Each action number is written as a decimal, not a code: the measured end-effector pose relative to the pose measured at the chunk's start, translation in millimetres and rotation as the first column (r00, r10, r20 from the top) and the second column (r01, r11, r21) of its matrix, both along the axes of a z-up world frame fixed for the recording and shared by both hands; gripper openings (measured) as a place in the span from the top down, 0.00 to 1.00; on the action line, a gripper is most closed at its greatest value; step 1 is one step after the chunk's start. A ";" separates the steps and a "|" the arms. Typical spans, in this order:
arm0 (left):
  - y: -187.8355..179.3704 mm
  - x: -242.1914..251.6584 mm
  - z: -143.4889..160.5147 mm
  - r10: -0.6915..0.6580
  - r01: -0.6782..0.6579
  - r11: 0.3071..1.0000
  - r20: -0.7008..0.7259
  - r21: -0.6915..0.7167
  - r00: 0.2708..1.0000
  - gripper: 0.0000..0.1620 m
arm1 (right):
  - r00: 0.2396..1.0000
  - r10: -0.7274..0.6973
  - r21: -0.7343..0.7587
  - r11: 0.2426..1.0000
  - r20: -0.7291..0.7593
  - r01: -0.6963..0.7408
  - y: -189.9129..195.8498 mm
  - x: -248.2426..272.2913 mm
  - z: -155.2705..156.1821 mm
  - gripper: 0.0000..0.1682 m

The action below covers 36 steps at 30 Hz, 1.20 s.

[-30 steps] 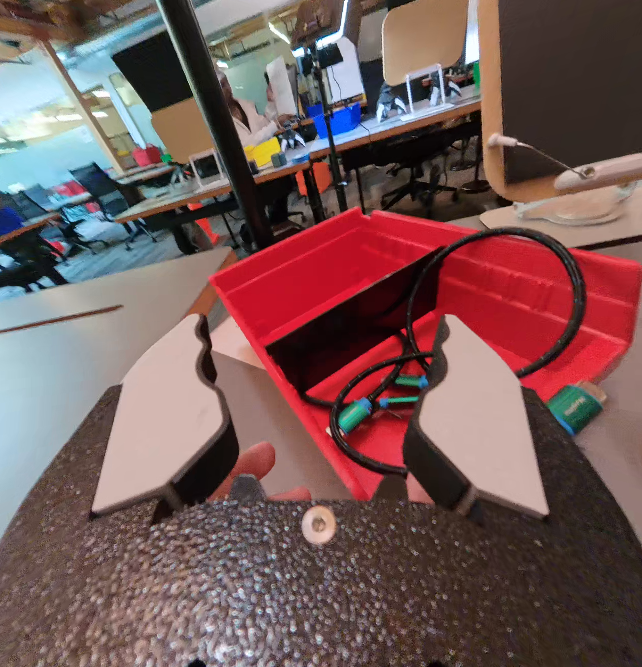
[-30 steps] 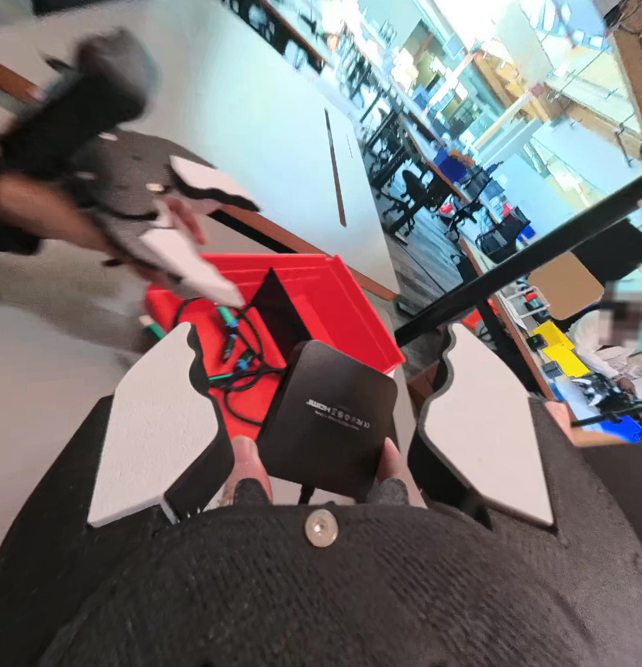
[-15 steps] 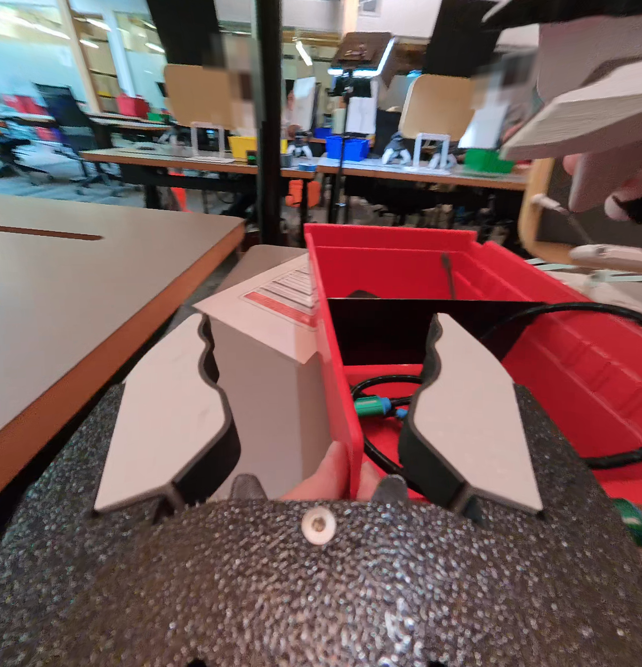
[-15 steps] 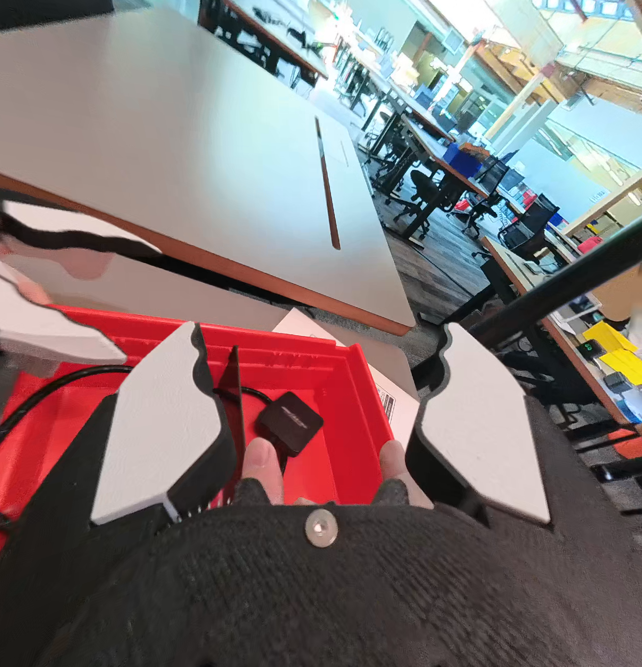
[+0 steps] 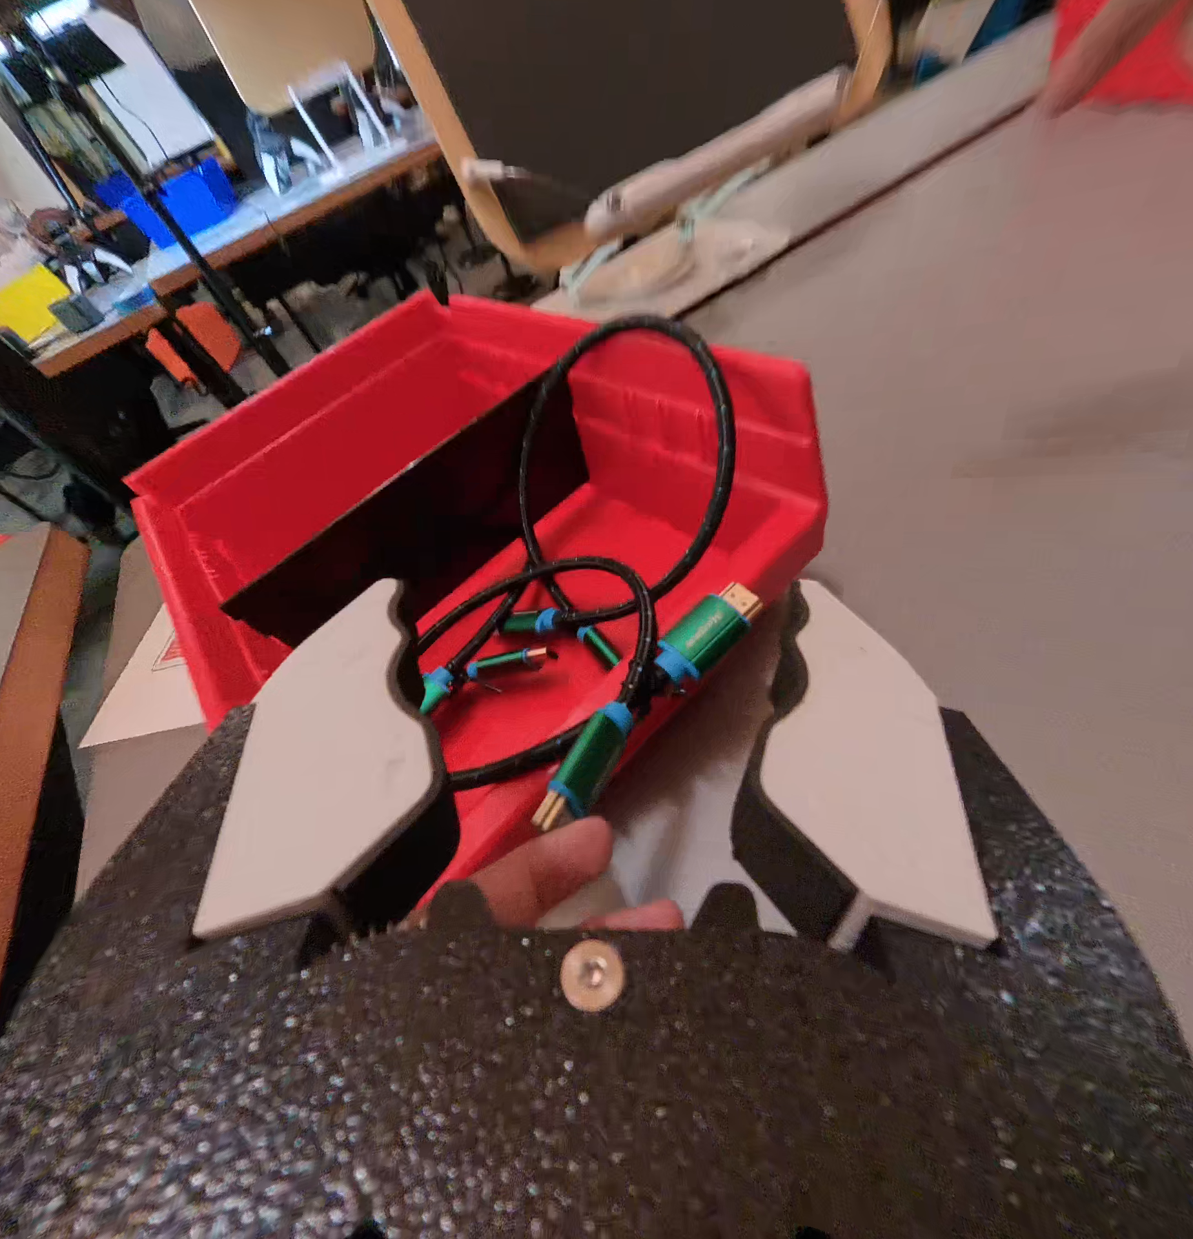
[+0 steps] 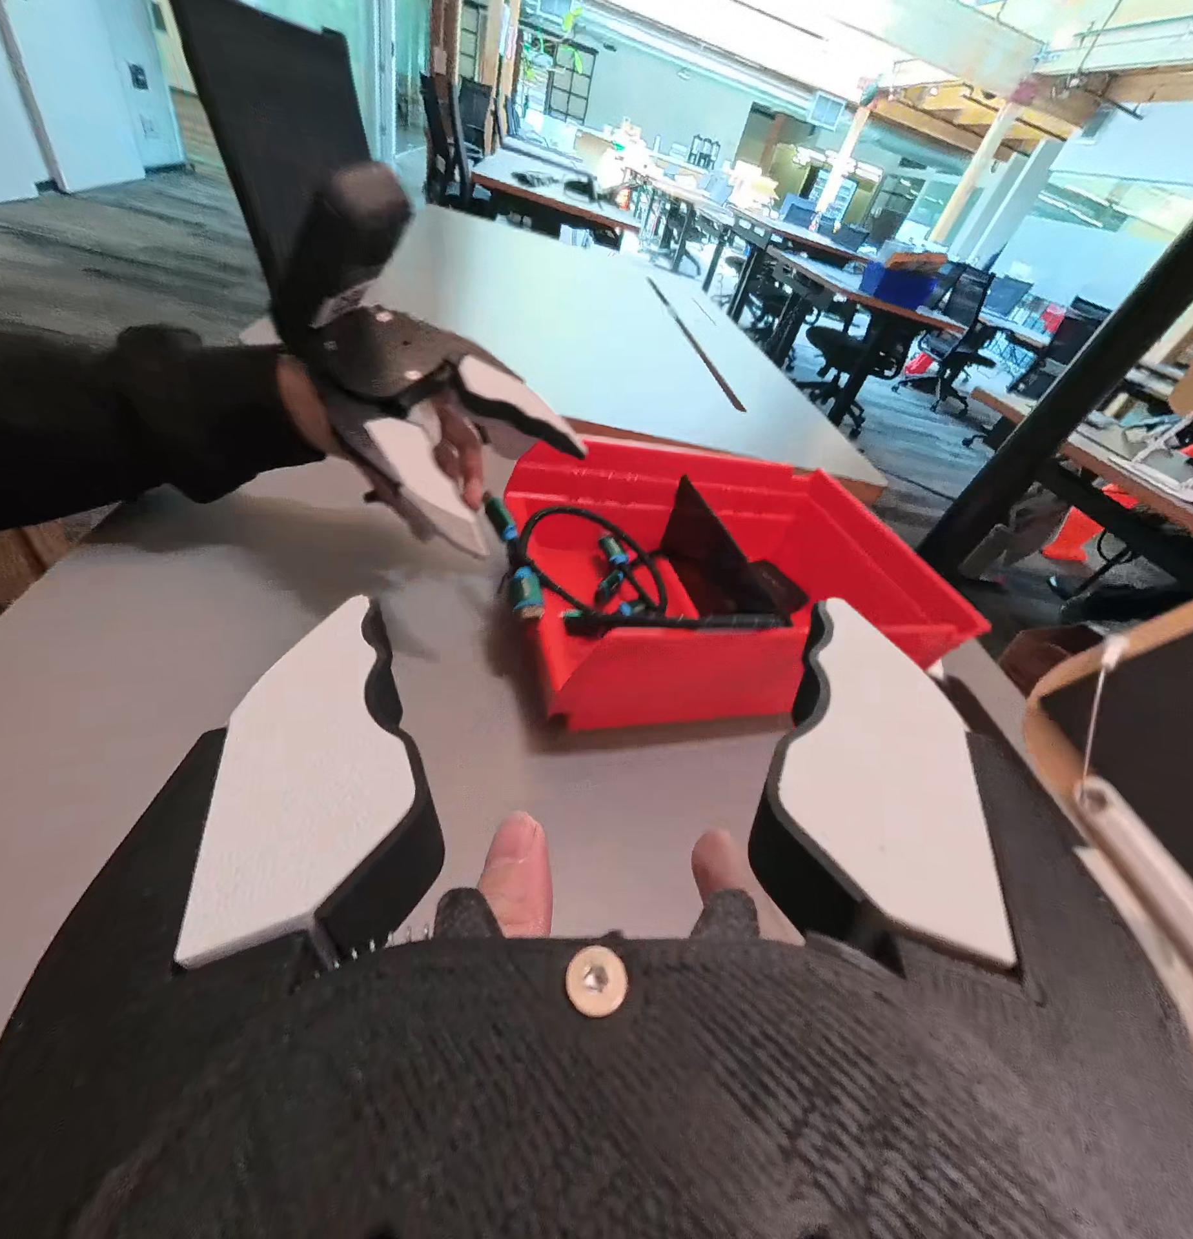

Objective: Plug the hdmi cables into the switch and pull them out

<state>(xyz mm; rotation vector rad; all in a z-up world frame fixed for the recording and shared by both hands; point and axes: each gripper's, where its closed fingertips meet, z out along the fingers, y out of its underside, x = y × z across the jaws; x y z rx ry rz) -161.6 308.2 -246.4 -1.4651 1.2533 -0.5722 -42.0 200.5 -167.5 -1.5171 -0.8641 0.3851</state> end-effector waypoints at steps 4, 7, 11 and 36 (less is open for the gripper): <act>28.0 14.1 -3.5 0.150 -0.151 0.989 0.026 0.005 0.988 0.37 | 0.993 -0.086 -0.045 0.995 0.081 0.090 -45.0 22.3 -29.3 0.31; 43.6 15.6 5.5 0.274 -0.269 0.960 0.082 -0.073 0.958 0.36 | 0.989 -0.123 -0.060 0.990 0.086 0.128 -74.5 40.9 -37.1 0.30; 39.4 24.1 15.3 0.279 -0.265 0.956 0.115 -0.125 0.953 0.35 | 0.978 -0.205 -0.057 0.977 0.044 0.207 -102.3 74.1 -41.3 0.29; 176.0 110.0 24.6 0.283 -0.637 0.594 -0.614 -0.491 0.737 0.38 | 0.906 -0.415 -0.321 0.872 -0.086 0.369 -108.6 156.5 -112.7 0.24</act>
